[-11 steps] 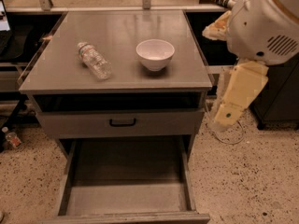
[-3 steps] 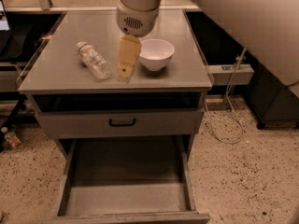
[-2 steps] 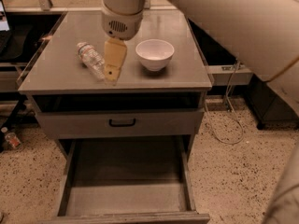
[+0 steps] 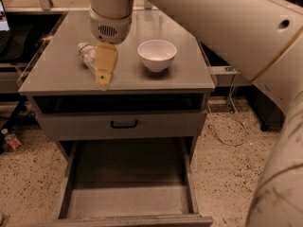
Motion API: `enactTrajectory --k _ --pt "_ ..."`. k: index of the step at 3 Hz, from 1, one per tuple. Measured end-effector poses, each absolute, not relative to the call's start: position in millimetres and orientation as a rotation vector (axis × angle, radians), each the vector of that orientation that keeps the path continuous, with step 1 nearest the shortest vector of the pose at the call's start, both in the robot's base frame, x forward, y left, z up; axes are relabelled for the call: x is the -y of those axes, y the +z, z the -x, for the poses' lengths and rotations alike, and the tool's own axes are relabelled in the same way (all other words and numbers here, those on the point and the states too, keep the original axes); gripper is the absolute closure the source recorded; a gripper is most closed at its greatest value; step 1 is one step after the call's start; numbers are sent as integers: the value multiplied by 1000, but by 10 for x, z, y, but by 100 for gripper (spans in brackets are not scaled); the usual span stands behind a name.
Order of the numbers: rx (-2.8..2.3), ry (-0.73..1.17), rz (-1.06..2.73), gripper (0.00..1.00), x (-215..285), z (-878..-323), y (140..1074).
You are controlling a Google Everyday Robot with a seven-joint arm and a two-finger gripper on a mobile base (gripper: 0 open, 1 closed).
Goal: Place water bottle into middle drawer
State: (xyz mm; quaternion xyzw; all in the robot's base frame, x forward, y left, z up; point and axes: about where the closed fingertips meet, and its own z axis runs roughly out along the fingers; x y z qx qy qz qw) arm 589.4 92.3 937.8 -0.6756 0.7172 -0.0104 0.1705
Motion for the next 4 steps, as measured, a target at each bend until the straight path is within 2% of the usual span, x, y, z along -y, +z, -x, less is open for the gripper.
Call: enactTrajectory --k 2,3,4 --pt "-2111 57 1764 0 -1072 -6157 9345" --pt "-2175 84 1712 0 -1358 -6641 9238" --pt "-2172 88 1707 0 -1377 -6672 9243"
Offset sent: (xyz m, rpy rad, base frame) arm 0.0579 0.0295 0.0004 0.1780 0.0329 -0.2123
